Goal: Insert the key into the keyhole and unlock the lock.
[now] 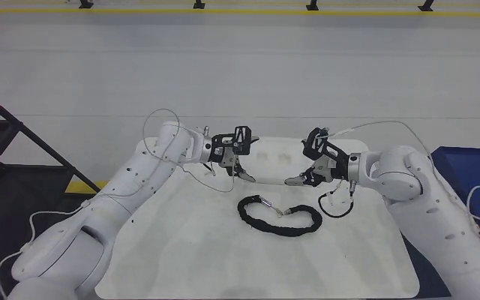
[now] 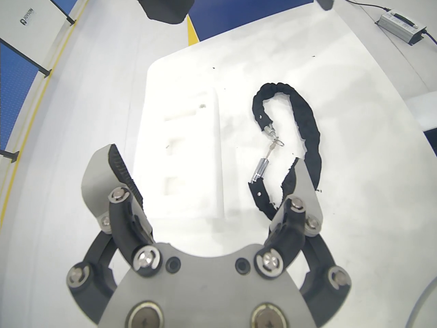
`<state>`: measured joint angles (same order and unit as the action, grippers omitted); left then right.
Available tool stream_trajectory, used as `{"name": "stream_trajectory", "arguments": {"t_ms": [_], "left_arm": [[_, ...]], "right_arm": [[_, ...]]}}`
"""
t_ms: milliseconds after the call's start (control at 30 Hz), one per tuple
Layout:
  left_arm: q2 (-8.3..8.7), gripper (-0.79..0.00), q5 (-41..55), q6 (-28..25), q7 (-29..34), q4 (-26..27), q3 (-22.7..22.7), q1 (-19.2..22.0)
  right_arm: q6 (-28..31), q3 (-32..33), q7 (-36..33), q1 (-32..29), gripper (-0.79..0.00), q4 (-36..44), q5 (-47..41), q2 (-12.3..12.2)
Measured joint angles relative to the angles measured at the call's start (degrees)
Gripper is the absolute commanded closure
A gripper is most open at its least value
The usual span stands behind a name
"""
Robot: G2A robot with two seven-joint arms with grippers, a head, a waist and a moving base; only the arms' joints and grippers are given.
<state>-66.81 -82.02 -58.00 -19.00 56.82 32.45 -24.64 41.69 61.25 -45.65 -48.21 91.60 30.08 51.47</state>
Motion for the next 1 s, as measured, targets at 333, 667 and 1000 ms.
{"name": "stream_trajectory", "arguments": {"t_ms": [333,667,1000], "left_arm": [[4.00,-0.785,10.0,0.0,-1.7,-0.1,-2.1,8.3],[6.13,-0.785,17.6,0.0,2.8,1.1,-4.2,13.8],[6.64,-0.784,19.0,0.0,2.9,0.9,-4.5,14.3]], "right_arm": [[5.7,0.8,-2.1,8.1,-0.785,-8.0,-7.8,0.2],[8.5,0.0,-3.3,14.6,-0.785,-12.6,-9.7,0.4],[8.8,-0.3,-3.1,15.2,-0.785,-13.2,-9.9,0.5]]}}
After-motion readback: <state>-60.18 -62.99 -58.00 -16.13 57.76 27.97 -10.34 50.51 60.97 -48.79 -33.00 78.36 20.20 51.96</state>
